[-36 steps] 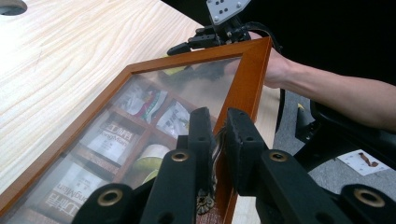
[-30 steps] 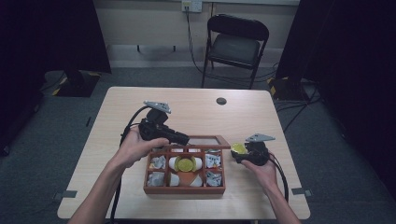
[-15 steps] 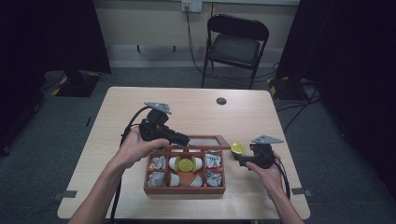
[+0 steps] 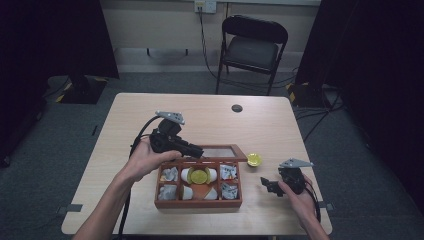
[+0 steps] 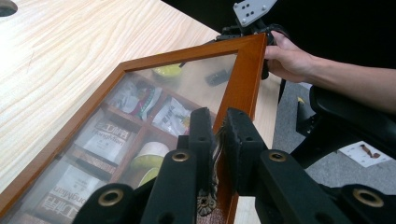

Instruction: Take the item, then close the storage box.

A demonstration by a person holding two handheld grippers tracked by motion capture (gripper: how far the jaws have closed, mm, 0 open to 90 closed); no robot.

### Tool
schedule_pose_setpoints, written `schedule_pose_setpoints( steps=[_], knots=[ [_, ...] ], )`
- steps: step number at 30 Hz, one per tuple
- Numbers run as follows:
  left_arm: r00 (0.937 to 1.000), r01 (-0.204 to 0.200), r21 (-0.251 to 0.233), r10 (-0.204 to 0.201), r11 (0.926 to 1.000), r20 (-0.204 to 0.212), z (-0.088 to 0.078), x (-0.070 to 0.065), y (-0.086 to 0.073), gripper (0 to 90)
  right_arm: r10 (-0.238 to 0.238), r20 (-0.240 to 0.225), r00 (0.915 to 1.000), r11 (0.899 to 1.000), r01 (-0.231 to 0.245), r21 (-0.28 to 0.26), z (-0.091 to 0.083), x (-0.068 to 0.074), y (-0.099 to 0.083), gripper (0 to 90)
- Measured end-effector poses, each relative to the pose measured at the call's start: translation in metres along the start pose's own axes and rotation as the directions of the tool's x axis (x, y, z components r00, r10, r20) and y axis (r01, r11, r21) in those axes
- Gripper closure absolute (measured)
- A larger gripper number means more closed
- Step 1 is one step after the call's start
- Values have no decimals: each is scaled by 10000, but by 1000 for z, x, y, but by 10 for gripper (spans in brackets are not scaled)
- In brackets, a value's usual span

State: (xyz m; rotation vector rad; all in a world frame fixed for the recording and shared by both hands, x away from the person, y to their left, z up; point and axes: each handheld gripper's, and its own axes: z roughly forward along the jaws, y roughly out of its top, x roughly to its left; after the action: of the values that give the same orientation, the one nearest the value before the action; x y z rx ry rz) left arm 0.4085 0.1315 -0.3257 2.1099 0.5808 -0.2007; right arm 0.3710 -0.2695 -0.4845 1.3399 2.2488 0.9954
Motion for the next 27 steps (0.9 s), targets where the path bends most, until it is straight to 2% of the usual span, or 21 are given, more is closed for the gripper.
schedule_pose_setpoints(
  steps=[6,9,13,18,20,24,27],
  knots=[
    [9999,-67,99,67,9999,-85,2,-3,-3,815,-328,277,9991,9987,317,392,5,4,-10,145],
    [9999,-93,157,95,9998,-118,2,-5,-4,814,-448,467,9979,9988,437,236,6,5,-12,140],
    [9993,-324,264,329,9991,-171,4,-7,-6,815,-422,578,9974,9990,430,-120,6,5,-17,135],
    [9990,-373,355,381,9987,-232,6,-10,-9,815,-399,600,9974,9991,406,-112,6,5,-17,135],
    [9982,-471,140,476,9988,-351,6,-12,-12,815,-399,607,9974,9991,406,-115,6,6,-17,134],
    [9982,-562,373,569,9977,-170,10,-13,-18,816,-394,608,9974,9991,401,-113,6,6,-17,135],
    [9979,-612,315,619,9976,-204,11,-15,-21,816,-395,607,9974,9991,403,-117,6,6,-17,134]
  ],
)
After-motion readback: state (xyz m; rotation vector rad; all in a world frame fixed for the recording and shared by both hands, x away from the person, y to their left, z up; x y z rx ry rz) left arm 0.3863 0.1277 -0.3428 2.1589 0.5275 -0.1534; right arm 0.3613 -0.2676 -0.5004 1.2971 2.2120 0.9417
